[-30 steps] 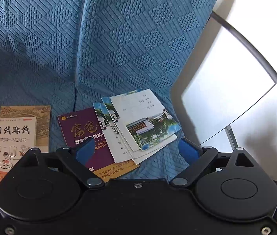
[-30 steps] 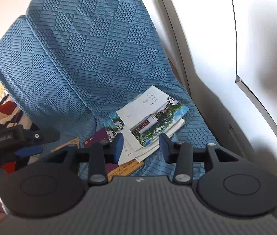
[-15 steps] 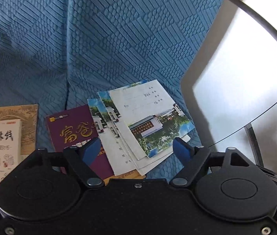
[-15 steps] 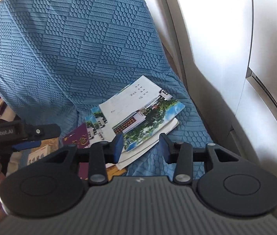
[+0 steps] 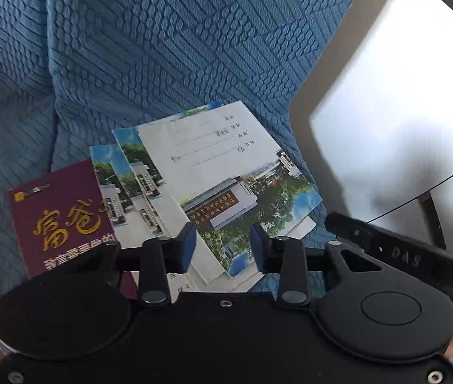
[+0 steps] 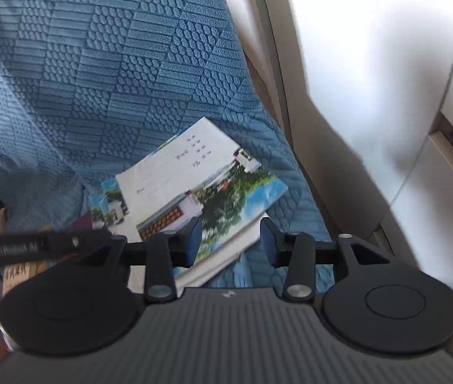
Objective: Organize objects
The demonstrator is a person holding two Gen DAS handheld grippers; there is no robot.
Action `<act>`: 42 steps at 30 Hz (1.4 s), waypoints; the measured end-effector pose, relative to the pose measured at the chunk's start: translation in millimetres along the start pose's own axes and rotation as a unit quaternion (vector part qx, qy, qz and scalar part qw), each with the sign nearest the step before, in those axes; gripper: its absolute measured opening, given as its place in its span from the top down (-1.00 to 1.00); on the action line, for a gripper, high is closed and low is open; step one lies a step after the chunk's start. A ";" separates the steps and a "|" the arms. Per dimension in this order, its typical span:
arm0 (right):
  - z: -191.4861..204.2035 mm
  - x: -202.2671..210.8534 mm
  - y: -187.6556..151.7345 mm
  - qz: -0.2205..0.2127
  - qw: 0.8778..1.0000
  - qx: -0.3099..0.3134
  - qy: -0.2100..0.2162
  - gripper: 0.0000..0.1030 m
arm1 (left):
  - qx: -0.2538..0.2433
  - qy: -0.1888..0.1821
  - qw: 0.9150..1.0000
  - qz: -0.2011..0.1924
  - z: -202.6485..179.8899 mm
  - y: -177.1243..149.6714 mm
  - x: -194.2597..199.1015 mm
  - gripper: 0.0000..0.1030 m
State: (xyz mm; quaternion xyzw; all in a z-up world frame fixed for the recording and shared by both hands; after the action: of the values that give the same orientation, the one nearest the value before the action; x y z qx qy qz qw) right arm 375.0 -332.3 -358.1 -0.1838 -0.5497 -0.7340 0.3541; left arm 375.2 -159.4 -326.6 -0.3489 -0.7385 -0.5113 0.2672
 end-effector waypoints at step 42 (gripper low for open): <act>-13.9 -91.5 36.6 0.048 0.947 -0.192 0.251 0.45 | 0.045 -0.014 0.997 0.064 9.2 -31.0 -56.5 0.97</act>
State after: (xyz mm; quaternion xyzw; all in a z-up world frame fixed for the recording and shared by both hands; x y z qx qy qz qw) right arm 465.5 -321.6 -398.2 -0.0845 -0.2818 -0.8301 0.4737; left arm 385.1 -171.6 -389.8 -0.3902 -0.7407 -0.4547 0.3039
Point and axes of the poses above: each gripper's, at about its wrist camera, not at the fingertips, and x roughly against the way its jaws point, z to its left, y to its top, the point moved 10 cm from there along -x, roughly the way its jaws point, and after that the axes turned 9 degrees about -z, right-handed, at the moved point
